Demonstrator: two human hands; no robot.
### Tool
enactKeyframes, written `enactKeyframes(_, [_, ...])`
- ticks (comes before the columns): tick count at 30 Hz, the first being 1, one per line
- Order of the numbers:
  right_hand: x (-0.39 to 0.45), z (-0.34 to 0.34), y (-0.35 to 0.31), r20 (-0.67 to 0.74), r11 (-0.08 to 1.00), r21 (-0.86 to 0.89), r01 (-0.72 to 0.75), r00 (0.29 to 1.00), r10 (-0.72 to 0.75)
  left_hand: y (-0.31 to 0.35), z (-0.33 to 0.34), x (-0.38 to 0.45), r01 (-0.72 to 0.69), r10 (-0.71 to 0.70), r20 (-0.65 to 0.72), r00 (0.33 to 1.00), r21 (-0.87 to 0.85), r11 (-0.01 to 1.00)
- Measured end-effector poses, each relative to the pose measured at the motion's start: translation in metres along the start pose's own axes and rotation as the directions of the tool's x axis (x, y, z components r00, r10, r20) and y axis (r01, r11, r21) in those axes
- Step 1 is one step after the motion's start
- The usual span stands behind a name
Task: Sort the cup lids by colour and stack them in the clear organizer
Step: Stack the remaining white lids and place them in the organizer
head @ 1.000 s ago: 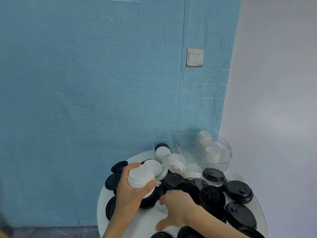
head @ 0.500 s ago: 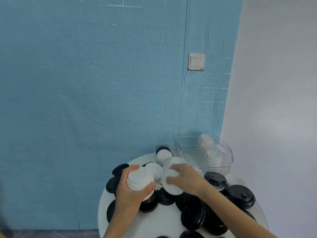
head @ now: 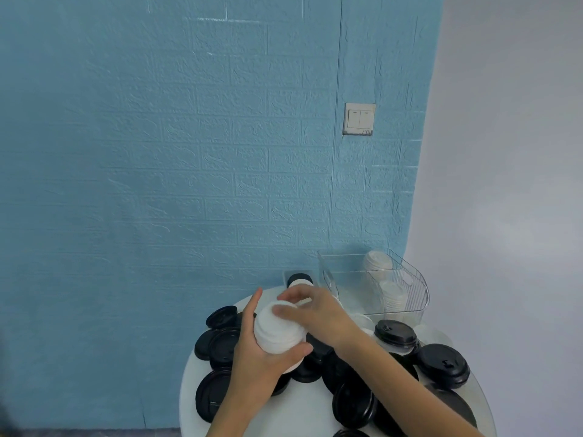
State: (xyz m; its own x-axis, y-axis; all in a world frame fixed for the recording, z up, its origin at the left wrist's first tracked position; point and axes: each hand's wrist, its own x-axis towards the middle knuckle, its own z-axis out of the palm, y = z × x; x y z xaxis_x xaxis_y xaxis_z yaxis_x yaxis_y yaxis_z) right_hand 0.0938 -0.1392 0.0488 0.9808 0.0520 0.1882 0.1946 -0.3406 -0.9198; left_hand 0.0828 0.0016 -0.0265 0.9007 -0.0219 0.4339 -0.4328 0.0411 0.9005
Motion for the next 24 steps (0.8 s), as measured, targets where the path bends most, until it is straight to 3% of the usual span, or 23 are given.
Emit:
enactKeyframes(3, [-0.001,0.006,0.008,0.006,0.999,-0.02,0.031,1.0,-0.031,-0.002,0.0,0.0,-0.004,0.004,-0.017,1.0,0.023,1.0])
enactKeyframes(12, [-0.002,0.017,0.023,0.03,0.972,0.208,-0.113,0.994,0.109,-0.011,0.003,-0.005,-0.017,0.021,-0.06,0.998,0.054,0.998])
enactKeyframes(15, [0.0,0.019,0.028,0.063,0.976,0.171,-0.133,0.99,0.124,-0.011,0.002,-0.006,-0.01,0.013,-0.062,0.998,0.058,0.998])
enactKeyframes(17, [0.007,0.014,0.03,0.066,0.994,0.073,-0.086,0.994,0.082,-0.011,0.0,-0.005,-0.002,0.007,-0.069,0.998,0.071,0.997])
enactKeyframes(19, [0.021,-0.002,0.037,-0.032,0.989,-0.145,0.025,0.999,-0.03,-0.011,-0.004,-0.004,0.003,0.005,-0.086,0.996,0.088,0.996])
enactKeyframes(22, [0.043,-0.035,0.045,-0.096,0.811,-0.577,0.095,0.978,-0.183,-0.011,-0.009,-0.003,0.007,0.003,-0.103,0.995,0.097,0.995])
enactKeyframes(24, [0.055,-0.05,0.054,-0.042,0.688,-0.724,0.049,0.993,-0.115,-0.012,-0.012,-0.002,0.008,0.002,-0.106,0.994,0.091,0.996])
